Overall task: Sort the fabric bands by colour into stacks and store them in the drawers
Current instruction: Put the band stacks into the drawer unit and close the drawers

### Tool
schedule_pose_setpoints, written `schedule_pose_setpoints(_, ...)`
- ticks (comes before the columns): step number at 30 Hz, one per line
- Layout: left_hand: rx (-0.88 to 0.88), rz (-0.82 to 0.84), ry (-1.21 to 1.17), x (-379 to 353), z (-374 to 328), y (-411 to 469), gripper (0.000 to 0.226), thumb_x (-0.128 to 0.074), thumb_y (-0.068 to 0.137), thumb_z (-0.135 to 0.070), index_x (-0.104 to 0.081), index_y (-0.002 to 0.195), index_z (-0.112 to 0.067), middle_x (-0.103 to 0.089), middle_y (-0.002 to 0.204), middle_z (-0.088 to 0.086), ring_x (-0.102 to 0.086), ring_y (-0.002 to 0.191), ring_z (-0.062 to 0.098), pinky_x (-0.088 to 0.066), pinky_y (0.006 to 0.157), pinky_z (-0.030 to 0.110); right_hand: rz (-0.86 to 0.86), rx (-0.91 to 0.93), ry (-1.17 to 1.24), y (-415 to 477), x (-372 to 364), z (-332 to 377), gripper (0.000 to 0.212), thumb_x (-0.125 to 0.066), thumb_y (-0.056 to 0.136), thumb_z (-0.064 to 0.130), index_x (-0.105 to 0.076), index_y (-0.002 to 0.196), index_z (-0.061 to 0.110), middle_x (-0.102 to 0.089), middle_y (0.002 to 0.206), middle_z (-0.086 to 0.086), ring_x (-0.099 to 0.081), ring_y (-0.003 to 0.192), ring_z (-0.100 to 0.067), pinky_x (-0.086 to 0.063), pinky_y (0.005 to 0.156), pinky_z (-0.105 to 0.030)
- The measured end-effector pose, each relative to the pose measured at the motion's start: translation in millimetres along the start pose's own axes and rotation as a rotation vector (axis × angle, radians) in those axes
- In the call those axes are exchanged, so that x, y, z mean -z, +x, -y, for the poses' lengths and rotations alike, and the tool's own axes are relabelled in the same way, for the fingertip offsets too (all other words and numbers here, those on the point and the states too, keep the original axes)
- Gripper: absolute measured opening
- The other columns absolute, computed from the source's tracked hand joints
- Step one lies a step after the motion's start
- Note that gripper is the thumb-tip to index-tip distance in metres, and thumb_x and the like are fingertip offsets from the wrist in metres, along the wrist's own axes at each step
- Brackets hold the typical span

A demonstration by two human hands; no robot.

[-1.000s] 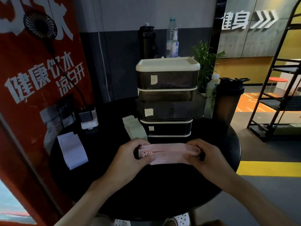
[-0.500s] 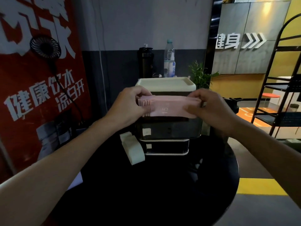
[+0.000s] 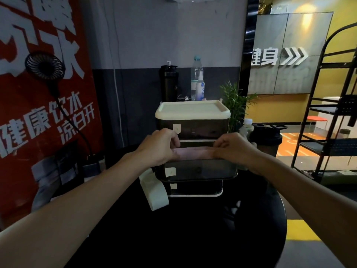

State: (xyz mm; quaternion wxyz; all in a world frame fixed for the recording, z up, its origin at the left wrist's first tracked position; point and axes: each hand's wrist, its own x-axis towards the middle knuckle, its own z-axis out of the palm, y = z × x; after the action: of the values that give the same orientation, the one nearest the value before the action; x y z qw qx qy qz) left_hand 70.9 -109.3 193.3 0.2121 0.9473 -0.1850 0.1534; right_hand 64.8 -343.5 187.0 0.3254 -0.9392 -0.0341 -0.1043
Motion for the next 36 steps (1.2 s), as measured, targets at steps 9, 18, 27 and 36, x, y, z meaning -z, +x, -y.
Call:
schedule_pose_setpoints(9, -0.009, -0.195, -0.277, 7, 18, -19, 0.04, -0.083, 0.076, -0.036, -0.066, 0.111, -0.027, -0.061, 0.111, -0.015, -0.059, 0.101, -0.002, -0.051, 0.086, 0.024, -0.032, 0.149, 0.235, -9, 10, -17, 0.037, -0.077, 0.079, 0.028, -0.061, 0.112, 0.023, -0.059, 0.106, 0.01, -0.055, 0.107, -0.009, -0.043, 0.076, -0.015)
schedule_pose_setpoints(18, 0.038, 0.143, -0.681, -7, 41, -37, 0.079, -0.08, 0.077, -0.015, -0.027, 0.126, -0.048, -0.042, 0.118, -0.037, -0.045, 0.103, -0.031, -0.04, 0.083, -0.002, 0.388, 0.136, 0.513, -18, 17, -42, 0.104, -0.083, 0.071, 0.01, -0.015, 0.139, 0.05, -0.047, 0.123, 0.028, -0.055, 0.102, 0.018, -0.049, 0.086, -0.013)
schedule_pose_setpoints(27, 0.011, 0.322, -0.662, -7, 70, -22, 0.134, -0.09, 0.065, -0.029, 0.009, 0.154, -0.044, -0.025, 0.137, -0.043, -0.028, 0.123, -0.03, -0.029, 0.103, 0.006, 0.396, 0.106, 0.598, 0, 9, -49, 0.124, -0.084, 0.068, 0.008, 0.0, 0.153, 0.039, -0.044, 0.138, 0.019, -0.052, 0.119, -0.001, -0.05, 0.092, -0.021)
schedule_pose_setpoints(36, 0.025, 0.237, -0.672, -10, 73, -16, 0.128, -0.093, 0.056, -0.039, -0.012, 0.155, -0.036, -0.039, 0.147, -0.025, -0.038, 0.135, -0.008, -0.033, 0.113, 0.021, 0.331, 0.07, 0.632, 6, 3, -47, 0.127, -0.091, 0.059, 0.02, -0.009, 0.153, 0.04, -0.041, 0.136, 0.011, -0.048, 0.13, -0.017, -0.043, 0.107, -0.039)
